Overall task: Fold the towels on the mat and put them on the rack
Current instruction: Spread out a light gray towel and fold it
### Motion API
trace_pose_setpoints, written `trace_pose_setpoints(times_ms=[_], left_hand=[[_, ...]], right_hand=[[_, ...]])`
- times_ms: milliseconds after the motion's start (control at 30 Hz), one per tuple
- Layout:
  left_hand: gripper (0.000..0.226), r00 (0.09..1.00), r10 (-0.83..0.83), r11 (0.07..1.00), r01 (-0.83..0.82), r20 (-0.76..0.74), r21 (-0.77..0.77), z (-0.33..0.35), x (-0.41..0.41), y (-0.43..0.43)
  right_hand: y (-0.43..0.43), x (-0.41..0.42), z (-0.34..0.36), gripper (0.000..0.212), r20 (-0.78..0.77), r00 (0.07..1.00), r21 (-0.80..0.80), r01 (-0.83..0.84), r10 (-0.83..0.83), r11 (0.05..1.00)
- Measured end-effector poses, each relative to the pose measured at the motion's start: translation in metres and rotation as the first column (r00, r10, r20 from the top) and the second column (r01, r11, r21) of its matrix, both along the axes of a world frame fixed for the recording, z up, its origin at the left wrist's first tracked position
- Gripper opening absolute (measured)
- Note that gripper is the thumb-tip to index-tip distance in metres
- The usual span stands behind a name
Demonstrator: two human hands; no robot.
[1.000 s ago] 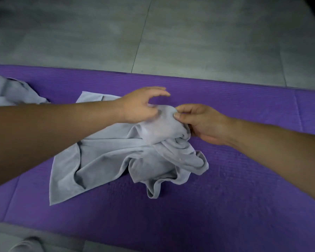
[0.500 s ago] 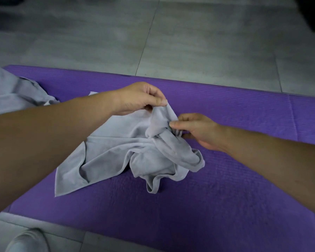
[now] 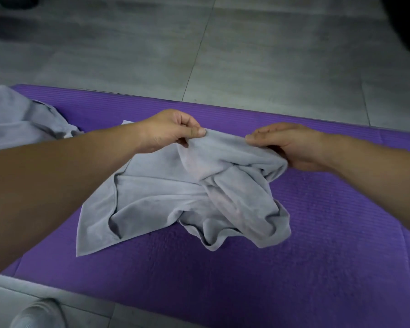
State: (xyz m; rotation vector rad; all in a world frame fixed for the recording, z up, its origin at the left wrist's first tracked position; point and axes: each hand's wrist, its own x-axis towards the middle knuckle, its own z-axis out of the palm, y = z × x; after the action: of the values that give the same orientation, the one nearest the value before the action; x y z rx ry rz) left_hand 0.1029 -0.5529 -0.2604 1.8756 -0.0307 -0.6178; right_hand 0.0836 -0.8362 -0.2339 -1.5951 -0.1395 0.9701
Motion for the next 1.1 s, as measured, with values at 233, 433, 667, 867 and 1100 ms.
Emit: trace_pose_setpoints(times_ms=[233, 433, 667, 867, 1100], left_hand=[[0.026, 0.999, -0.014, 0.998, 0.012, 0.035, 0.063, 0.006, 0.005, -0.002], [0.022, 0.996, 0.046, 0.992, -0.055, 0.074, 0.115, -0.001, 0.011, 0.000], [0.017, 0.989, 0.087, 0.927, -0.124, 0.120, 0.353, -0.011, 0.014, 0.001], [0.058, 0.977, -0.152, 0.967, 0.115, 0.151, 0.225, 0.025, -0.002, -0.090], [0.008, 0.942, -0.297, 0.953, 0.302, 0.159, -0.012, 0.042, -0.011, -0.158]], right_hand=[[-0.031, 0.007, 0.011, 0.033, 0.056, 0.986, -0.215, -0.142, 0.157, 0.966], [-0.053, 0.004, 0.024, 0.033, -0.098, 0.983, -0.282, -0.177, 0.155, 0.943], [-0.081, -0.001, 0.025, 0.015, 0.004, 0.992, -0.132, 0.124, -0.125, 0.983], [-0.088, -0.005, 0.030, 0.012, 0.075, 0.990, -0.114, 0.126, -0.118, 0.985], [-0.125, -0.008, 0.052, 0.050, -0.026, 0.999, -0.123, -0.037, 0.034, 0.992]])
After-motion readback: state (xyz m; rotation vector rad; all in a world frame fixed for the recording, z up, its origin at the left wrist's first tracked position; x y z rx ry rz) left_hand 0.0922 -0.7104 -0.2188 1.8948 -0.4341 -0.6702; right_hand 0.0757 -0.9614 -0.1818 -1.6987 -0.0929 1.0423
